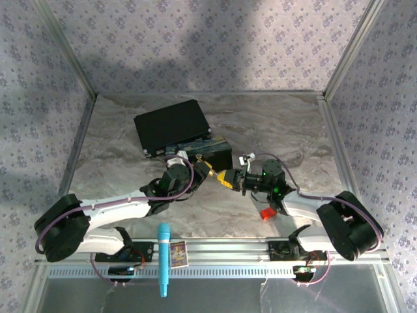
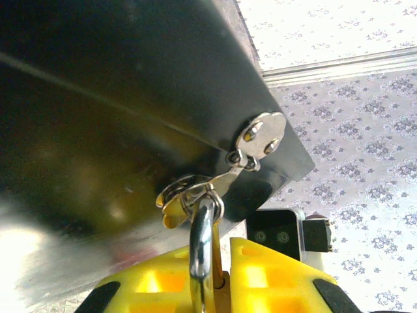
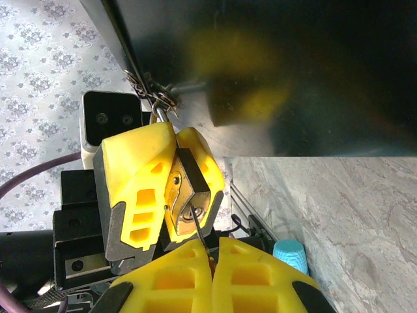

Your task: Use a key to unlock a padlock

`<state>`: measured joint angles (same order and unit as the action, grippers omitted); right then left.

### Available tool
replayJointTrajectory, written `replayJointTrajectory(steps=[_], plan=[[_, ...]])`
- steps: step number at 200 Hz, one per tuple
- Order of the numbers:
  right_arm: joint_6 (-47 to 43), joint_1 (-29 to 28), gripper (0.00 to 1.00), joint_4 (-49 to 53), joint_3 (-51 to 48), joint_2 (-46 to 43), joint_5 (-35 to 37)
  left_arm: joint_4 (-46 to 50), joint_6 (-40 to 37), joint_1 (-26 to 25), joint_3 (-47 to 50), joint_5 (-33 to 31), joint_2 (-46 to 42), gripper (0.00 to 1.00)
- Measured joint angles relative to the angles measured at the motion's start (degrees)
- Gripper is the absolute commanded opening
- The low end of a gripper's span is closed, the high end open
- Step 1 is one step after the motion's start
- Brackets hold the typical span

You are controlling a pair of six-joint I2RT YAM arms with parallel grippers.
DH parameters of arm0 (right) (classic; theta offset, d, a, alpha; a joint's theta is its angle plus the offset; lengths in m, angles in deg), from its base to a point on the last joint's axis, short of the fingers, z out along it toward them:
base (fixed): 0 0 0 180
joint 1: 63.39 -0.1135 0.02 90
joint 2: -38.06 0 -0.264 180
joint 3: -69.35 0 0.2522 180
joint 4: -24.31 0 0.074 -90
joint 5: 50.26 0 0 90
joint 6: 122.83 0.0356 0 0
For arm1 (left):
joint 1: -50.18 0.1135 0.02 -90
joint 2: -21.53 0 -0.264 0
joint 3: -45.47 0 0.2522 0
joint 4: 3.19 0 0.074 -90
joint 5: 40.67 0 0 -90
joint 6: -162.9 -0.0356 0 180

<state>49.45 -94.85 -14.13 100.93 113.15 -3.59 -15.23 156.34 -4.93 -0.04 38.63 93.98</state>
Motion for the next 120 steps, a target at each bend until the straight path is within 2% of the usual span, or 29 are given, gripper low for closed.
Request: replayJointTrajectory(steps=[120], plan=[[-0.13,-1.22,0.0,-0.5,1.31,1.55,0.0,-0.76,0.17,0.04,0.04,0.22,0.09,0.0]])
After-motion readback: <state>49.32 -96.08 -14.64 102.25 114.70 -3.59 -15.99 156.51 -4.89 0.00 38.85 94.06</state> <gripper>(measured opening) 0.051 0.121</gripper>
